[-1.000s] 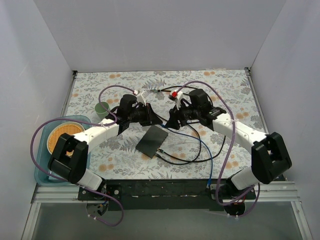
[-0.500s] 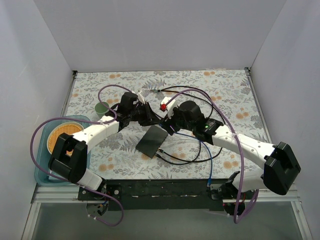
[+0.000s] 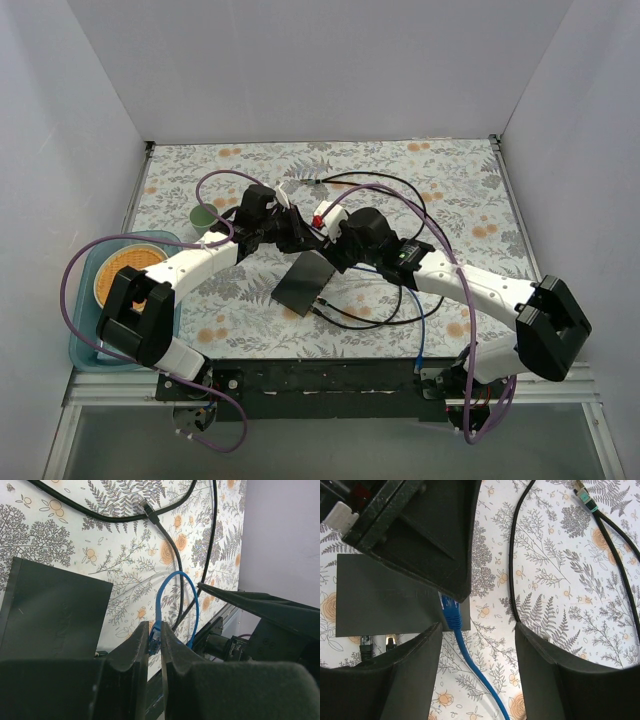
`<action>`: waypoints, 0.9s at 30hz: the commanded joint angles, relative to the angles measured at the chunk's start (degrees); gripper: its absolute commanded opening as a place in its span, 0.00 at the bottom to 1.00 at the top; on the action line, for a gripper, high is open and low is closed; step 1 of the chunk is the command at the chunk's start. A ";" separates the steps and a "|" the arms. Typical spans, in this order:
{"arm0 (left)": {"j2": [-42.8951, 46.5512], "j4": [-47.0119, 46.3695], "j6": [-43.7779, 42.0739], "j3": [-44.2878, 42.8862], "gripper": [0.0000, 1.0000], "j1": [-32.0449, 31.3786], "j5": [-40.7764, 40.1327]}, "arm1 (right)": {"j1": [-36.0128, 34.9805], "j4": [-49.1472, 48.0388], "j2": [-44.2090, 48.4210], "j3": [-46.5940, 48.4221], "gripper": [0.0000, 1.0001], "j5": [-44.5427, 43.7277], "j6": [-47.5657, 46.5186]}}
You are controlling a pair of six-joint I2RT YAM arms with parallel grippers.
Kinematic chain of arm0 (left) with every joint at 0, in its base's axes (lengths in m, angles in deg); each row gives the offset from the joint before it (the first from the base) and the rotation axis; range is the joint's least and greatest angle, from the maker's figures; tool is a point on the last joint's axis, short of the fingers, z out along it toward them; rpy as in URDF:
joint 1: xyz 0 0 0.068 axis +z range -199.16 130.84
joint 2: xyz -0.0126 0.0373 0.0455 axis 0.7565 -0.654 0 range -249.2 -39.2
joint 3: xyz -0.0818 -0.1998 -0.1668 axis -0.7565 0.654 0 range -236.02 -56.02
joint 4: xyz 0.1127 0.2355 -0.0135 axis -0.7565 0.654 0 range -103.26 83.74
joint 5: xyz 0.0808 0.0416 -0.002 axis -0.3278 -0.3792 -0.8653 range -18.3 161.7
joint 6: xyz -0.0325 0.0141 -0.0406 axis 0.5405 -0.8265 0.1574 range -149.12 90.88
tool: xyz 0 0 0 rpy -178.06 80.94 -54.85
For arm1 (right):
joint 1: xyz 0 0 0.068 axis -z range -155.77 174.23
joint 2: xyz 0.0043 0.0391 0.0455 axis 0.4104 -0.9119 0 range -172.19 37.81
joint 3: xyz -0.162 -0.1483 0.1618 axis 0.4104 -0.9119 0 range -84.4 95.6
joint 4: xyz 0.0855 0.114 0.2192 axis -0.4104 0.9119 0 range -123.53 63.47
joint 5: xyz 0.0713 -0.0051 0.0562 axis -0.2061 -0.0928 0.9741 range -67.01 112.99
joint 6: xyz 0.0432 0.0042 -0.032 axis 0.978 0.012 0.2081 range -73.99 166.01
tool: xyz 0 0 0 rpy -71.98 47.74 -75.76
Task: Insert the plug into the switch port
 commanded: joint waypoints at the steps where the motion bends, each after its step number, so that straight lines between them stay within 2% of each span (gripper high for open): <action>1: 2.59 0.52 -0.08 -2.13 0.00 -0.12 0.05 | -0.48 -1.87 -1.22 1.09 0.65 0.82 -0.19; 11: 2.33 0.35 -0.52 -2.48 0.00 -0.21 0.92 | -0.48 -1.95 -4.04 1.88 0.56 1.17 0.51; 14: 2.24 0.26 -0.43 -2.48 0.00 -0.12 1.10 | -0.48 -1.95 -4.74 2.06 0.46 1.17 0.60; 15: 2.24 0.26 -0.52 -2.48 0.00 -0.12 1.10 | -0.56 -1.87 -4.83 2.14 0.37 1.26 0.51; 20: 2.06 0.35 -0.69 -2.39 0.00 -0.12 1.19 | -0.57 -1.95 -4.57 2.32 0.28 0.99 0.95; 23: 1.89 0.26 -0.78 -2.39 0.00 -0.12 1.54 | -0.57 -3.80 -4.21 2.15 0.19 0.73 1.48; 24: 1.89 0.26 -0.87 -2.56 0.00 -0.12 1.45 | -0.57 -3.89 -4.21 2.23 0.10 0.64 1.57; 26: 1.80 0.35 -0.87 -2.48 0.00 -0.12 1.63 | -0.57 -3.98 -4.21 2.32 0.01 0.64 1.74; 27: 1.80 0.35 -1.22 -2.48 0.00 -0.12 1.54 | -0.57 -3.80 -4.21 2.32 0.01 0.64 1.74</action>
